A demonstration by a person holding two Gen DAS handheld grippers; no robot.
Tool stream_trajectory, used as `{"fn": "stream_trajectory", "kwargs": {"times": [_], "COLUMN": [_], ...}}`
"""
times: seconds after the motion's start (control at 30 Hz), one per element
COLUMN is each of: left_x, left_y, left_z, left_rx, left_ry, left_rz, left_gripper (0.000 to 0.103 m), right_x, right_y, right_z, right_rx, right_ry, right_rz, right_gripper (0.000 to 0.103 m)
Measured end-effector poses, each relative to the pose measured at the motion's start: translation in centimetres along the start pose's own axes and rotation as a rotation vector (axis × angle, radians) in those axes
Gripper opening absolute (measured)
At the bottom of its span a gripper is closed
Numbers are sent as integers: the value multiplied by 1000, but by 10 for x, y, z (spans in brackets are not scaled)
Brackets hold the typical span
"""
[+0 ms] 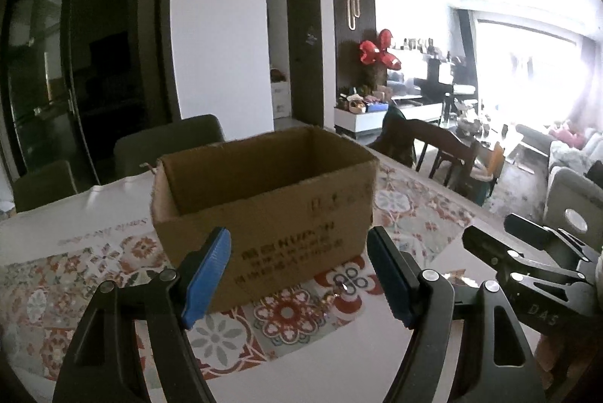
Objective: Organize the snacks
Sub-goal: 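Grasp the purple-gold wrapped candies with the left tool while the right tool grasps the tan biscuit pack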
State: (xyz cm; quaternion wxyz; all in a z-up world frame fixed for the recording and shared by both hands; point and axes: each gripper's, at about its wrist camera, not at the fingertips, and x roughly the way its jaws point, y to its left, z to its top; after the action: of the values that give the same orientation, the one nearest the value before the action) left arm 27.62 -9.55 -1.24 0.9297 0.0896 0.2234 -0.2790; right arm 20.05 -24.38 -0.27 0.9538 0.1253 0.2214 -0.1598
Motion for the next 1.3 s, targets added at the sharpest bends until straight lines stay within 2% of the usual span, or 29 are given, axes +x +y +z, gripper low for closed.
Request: {"fn": "stream_trajectory", "kwargs": {"times": [0.3, 0.47, 0.7, 1.0, 1.17, 1.3], "left_x": [28, 55, 87, 120, 128, 131], "left_y": [-12, -15, -19, -23, -22, -21], "left_z": [-28, -42, -52, -64, -68, -67], "left_rx": [30, 67, 91, 83, 64, 53], "left_ry": [77, 133, 204, 320, 354, 368], "left_rz": [-43, -44, -72, -98, -120, -124], "left_gripper": [73, 64, 59, 42, 35, 28], "right_x": [3, 18, 39, 60, 67, 71], "right_y": [-22, -32, -45, -52, -49, -46], "right_z": [-31, -43, -58, -68, -72, -73], "right_rx": [85, 131, 180, 203, 186, 175], "right_ry": [49, 123, 211, 307, 341, 354], "right_rz": [-128, -149, -206, -206, -200, -189], "right_gripper": [74, 74, 74, 74, 73, 62]}}
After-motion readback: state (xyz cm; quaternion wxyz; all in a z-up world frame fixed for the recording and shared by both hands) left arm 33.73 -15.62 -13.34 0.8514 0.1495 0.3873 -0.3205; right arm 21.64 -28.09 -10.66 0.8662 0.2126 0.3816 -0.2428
